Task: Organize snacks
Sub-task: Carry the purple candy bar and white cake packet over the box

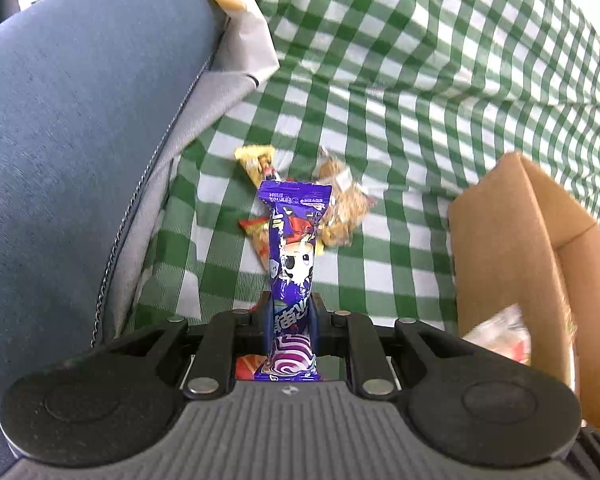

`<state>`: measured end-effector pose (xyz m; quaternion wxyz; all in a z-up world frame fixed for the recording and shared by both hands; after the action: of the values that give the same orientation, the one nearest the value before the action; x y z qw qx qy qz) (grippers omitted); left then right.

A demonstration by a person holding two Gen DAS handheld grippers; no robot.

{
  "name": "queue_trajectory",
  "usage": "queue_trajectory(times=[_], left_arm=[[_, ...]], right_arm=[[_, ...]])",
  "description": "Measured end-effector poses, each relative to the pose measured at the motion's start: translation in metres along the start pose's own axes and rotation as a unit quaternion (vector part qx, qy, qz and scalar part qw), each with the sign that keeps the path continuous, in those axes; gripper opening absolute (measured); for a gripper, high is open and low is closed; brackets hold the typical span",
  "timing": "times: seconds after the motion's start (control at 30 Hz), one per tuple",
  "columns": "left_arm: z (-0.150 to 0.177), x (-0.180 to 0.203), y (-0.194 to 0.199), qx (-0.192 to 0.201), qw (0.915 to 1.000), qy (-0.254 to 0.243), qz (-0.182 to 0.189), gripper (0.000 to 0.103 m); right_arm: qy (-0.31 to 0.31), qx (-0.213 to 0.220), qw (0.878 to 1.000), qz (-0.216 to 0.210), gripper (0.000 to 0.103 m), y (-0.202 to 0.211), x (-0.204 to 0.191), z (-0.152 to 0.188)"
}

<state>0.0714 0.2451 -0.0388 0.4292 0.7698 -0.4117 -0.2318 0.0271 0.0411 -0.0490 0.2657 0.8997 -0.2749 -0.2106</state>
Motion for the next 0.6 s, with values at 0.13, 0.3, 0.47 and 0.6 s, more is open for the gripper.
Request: queue_trajectory(times=[0.13,0.3,0.47,0.6], left_arm=[[-0.002,0.001,0.004,0.011,0.9999,0.004,0.001,0.018],[-0.002,0.007,0.007,0.017,0.9998,-0.006,0.012,0.017],[0.0,0.01,0.009,0.025,0.9995,-0.017,0.0,0.017],[0.001,0.01,0.009,0.026,0.9995,-0.018,-0.004,0.017]], right_arm=[[-0.012,0.025,1.0,-0.001,0.038,0.014,0.006,-0.012],[-0.029,0.055,0.998,-0.007,0.038,0.035,0.016,-0.03],[-0.036,0.083,0.996,0.0,0.038,0.056,0.032,-0.047],[-0.029,0.097,0.995,0.015,0.038,0.071,0.055,-0.057]])
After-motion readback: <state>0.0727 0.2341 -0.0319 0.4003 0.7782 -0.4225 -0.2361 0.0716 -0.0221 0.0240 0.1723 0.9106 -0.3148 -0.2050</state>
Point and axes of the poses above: each gripper's, at about its wrist camera, not at the fingertips, and y roughly against the way its jaws point, x to its right, z to its underside, the point moved 4 cm from there along -y, roughly the way its jaws point, and after that the axes turned 15 degrees about -z, right-handed, at the moved point
